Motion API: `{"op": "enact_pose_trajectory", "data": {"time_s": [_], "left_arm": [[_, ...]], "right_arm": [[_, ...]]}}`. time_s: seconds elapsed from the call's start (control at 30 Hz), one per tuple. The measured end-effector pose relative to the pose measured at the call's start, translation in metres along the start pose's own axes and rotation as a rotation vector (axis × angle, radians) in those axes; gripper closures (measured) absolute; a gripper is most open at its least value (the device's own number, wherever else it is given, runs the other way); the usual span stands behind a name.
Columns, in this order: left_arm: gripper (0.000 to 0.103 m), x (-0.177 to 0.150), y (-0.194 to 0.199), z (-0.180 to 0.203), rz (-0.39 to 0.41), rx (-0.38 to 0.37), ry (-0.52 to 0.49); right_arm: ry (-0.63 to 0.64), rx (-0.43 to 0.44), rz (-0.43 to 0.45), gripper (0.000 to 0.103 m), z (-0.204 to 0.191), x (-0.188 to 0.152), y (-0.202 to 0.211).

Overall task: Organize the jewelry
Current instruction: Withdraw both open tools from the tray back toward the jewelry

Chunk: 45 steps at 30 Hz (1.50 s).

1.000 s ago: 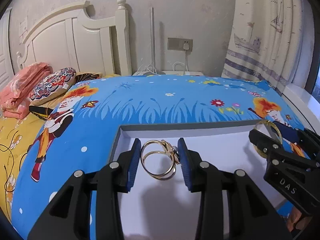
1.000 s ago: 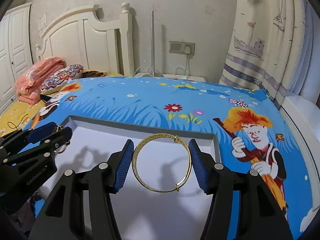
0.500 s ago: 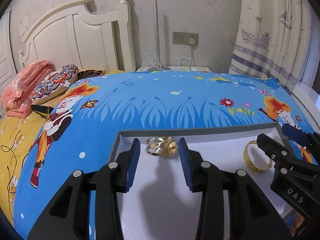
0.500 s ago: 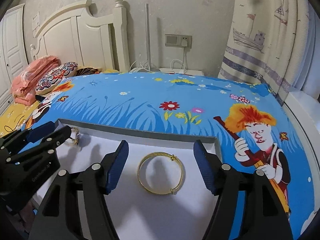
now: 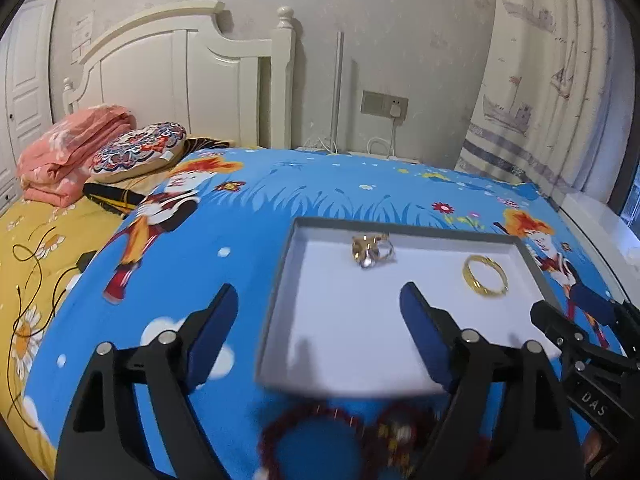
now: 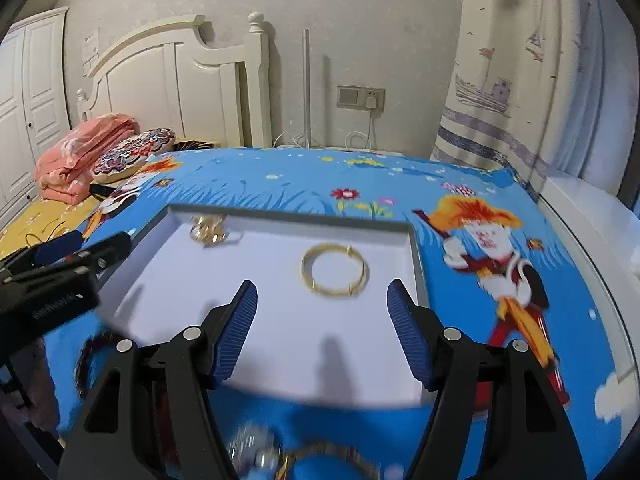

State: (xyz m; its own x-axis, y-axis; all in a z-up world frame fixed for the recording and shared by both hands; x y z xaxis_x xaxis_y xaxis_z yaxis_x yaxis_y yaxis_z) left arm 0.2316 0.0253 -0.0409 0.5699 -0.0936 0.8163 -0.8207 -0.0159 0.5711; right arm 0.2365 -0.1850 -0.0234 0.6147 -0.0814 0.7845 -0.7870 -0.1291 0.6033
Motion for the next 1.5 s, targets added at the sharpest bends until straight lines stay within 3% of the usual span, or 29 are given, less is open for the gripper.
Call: {"op": "enact_pose_trajectory", "data": {"time_s": [0.3,0.57,0.7,1.17,1.5], "left_arm": [[0.015,-0.053,0.057,-0.012,0.023,0.005,0.013],[0.015,-0.093,0.070,-0.007,0.022,0.027,-0.032],[0.015,-0.106,0.065,-0.006,0.005,0.015,-0.021],[0.015,-0.118,0.057,0.000,0.006,-0.013,-0.029],[0.015,-0.122,0.052,-0.006,0.006,-0.024,-0.008]], "right_arm": [[0.009,0.014,0.037,0.038,0.004,-0.042,0.057],[0.023,0.024,0.055,0.038,0.009,-0.084,0.086],[0.019,0.025,0.036,0.038,0.014,-0.102,0.084],[-0.023,0.009,0.001,0.038,0.029,-0.110,0.066],[0.116,0.034,-0.028,0.055,0.003,-0.112,0.044]]}}
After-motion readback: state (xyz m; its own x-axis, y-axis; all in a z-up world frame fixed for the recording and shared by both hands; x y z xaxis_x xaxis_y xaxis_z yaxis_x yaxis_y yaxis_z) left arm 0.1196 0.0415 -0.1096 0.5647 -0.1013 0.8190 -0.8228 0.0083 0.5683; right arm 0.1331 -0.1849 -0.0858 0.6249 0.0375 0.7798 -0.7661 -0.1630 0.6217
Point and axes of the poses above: each gripper's, at about its wrist camera, not at the fingertips, and y roughly against the way its jaws point, z to its right, x to its top, the point moved 7 cm from there along -y, roughly the way its jaws point, and after that the axes turned 10 degrees about -y, right-handed, at the moved point
